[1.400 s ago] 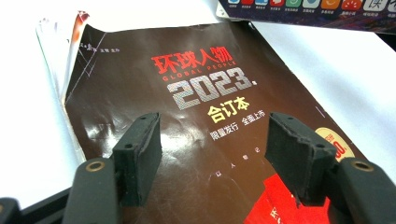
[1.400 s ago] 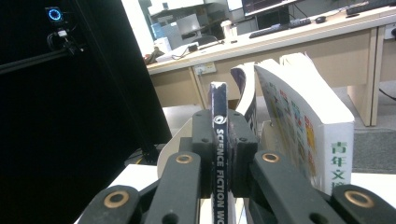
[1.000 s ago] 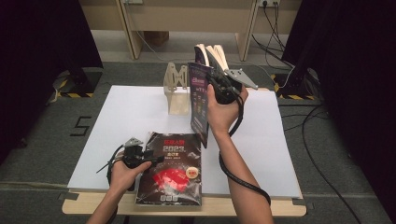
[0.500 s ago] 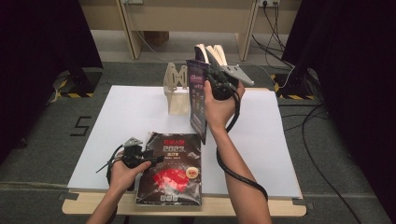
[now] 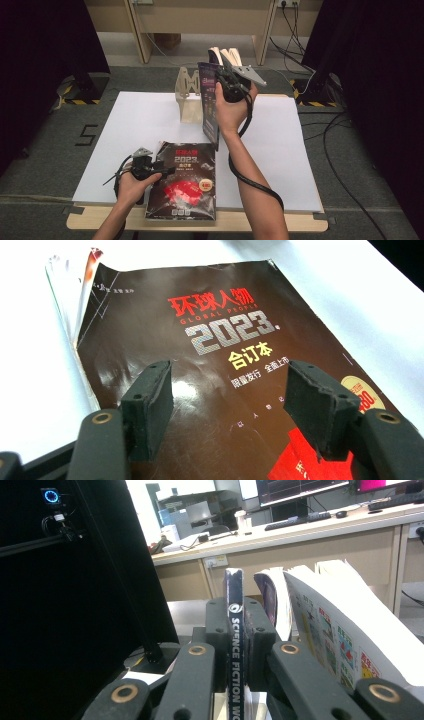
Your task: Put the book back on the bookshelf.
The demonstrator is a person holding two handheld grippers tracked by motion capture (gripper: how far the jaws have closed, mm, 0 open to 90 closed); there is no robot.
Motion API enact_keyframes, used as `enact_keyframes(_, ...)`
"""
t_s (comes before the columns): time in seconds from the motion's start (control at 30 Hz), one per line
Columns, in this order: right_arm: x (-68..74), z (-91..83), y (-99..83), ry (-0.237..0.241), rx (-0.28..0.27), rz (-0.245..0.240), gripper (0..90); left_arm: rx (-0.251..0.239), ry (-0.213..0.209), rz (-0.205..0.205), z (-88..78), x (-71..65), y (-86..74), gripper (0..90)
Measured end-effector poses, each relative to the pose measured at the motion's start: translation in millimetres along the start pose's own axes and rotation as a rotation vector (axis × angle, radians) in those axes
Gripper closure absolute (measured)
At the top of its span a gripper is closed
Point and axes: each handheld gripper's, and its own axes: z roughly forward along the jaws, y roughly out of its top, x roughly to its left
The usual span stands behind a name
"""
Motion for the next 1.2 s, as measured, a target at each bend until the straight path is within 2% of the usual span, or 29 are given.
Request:
enact_keyframes(0.53,2.5,13.7,5.2,-0.028,-0.022,-0.026,84.7,0.003,0.002,-0.002,-0.3,1.3,-0.4,35.8)
enact_keyframes(1.2,7.0,32.0,4.9,-0.059,-0.022,-0.048,84.7,0.002,-0.001,-0.006,-0.9,3.0,-0.4,35.8)
